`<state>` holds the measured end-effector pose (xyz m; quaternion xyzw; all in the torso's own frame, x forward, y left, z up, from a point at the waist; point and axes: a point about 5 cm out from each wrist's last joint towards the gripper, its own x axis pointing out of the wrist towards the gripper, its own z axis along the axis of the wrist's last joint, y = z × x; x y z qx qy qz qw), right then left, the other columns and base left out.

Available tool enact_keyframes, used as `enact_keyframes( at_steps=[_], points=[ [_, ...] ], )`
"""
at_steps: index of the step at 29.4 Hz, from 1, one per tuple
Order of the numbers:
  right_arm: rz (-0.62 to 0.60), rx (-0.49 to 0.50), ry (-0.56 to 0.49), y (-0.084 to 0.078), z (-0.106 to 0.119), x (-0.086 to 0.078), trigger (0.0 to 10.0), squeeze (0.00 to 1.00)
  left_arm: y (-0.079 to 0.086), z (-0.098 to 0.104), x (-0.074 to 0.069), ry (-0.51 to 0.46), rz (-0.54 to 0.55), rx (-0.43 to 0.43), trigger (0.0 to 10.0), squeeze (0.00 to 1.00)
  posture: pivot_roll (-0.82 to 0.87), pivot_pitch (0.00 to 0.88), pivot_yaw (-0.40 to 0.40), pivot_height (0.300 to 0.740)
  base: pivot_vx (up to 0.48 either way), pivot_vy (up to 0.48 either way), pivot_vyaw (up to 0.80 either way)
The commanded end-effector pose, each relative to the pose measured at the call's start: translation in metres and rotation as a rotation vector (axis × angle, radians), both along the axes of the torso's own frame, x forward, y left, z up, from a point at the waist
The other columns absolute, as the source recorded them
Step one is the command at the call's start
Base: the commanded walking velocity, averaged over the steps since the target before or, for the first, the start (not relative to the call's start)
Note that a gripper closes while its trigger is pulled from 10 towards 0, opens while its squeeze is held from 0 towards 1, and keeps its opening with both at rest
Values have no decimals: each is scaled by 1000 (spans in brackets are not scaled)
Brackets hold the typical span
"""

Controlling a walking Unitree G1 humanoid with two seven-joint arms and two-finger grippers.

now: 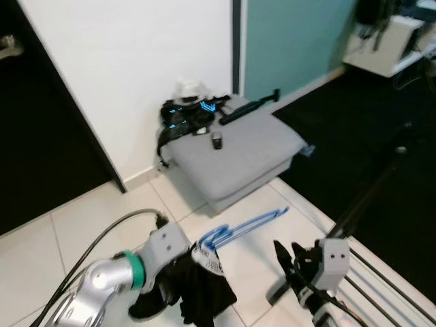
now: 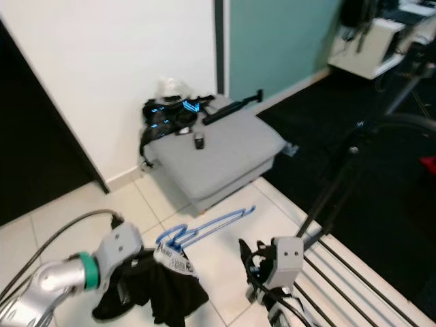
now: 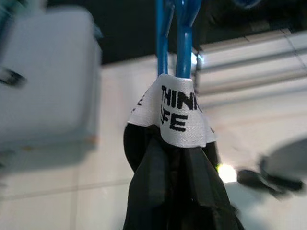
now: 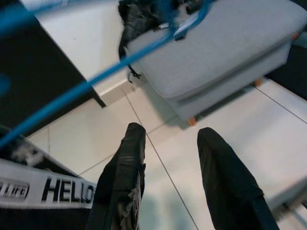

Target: Hang hanger

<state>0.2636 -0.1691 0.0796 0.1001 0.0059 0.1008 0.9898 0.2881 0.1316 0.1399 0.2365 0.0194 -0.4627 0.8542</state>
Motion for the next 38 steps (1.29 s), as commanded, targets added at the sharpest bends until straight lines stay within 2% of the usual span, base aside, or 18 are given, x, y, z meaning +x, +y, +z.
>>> enact_keyframes(
  at_steps=[1, 5, 7, 9, 10, 11, 13, 15, 16, 19, 22, 24, 25, 27, 30, 32, 37, 38],
  points=[
    [-14, 11, 32, -5, -6, -4, 10000, 0, -2, -4, 0, 8, -12, 7, 10000, 0, -263, 196, 133, 740, 0, 0, 0],
    [-65, -14, 21, -15, -2, 0, 10000, 0, -22, 8, 18, -26, -6, -33, 10000, 0, -277, 194, 140, 740, 0, 0, 0],
    [-69, -13, 21, -16, -2, 0, 10000, 0, -24, 8, 20, -25, -1, -37, 10000, 0, -277, 194, 140, 740, 0, 0, 0],
    [-69, -87, 2, -15, 3, 0, 10000, 0, -36, 11, 27, 18, 72, -156, 10000, 0, -298, 196, 144, 740, 0, 0, 0],
    [-69, -87, 2, -15, 3, 0, 10000, 0, -36, 11, 27, 18, 72, -156, 10000, 0, -298, 196, 144, 740, 0, 0, 0],
    [-47, -137, -7, -12, 6, 1, 10000, 0, -40, 10, 27, 25, 87, -181, 10000, 0, -304, 197, 144, 740, 0, 0, 0],
    [-47, -137, -7, -12, 6, 1, 10000, 0, -40, 10, 27, 25, 87, -181, 10000, 0, -304, 197, 144, 740, 0, 0, 0],
    [52, -173, -26, -2, 14, 2, 10000, 0, -40, 8, 24, 19, 79, -175, 10000, 0, -324, 202, 138, 740, 0, 0, 0],
    [52, -173, -26, -2, 14, 2, 10000, 0, -40, 8, 24, 19, 79, -175, 10000, 0, -324, 202, 138, 740, 0, 0, 0],
    [292, -104, -23, 10, 24, -5, 10000, 0, -25, 16, 22, 11, 43, -174, 10000, 0, -323, 205, 119, 740, 0, 0, 0],
    [292, -104, -23, 10, 24, -5, 10000, 0, -25, 16, 22, 11, 43, -174, 10000, 0, -323, 205, 119, 740, 0, 0, 0],
    [395, 1, 2, 5, 28, -11, 10000, 0, -18, 29, 15, 8, -46, -185, 10000, 0, -305, 204, 100, 740, 0, 0, 0],
    [395, 1, 2, 5, 28, -11, 10000, 0, -18, 29, 15, 8, -46, -185, 10000, 0, -305, 204, 100, 740, 0, 0, 0],
    [440, 97, 59, -3, 21, -14, 10000, 0, -16, 47, 5, 7, -151, -209, 10000, 0, -292, 200, 96, 740, 0, 0, 0],
    [428, 63, 114, -6, 5, -14, 10000, 0, -19, 61, -1, -3, -206, -236, 10000, 0, -281, 198, 97, 740, 0, 0, 0],
    [447, 7, 142, 0, -6, -17, 10000, 0, -20, 74, -5, -12, -246, -267, 10000, 0, -276, 196, 101, 740, 0, 0, 0],
    [452, 15, 149, 3, -8, -17, 10000, 0, -19, 80, -7, -17, -266, -273, 10000, 0, -272, 194, 105, 740, 0, 0, 0],
    [460, 33, 154, 6, -9, -18, 10000, 0, -19, 86, -11, -26, -304, -266, 10000, 0, -268, 193, 108, 740, 0, 0, 0]
  ],
)
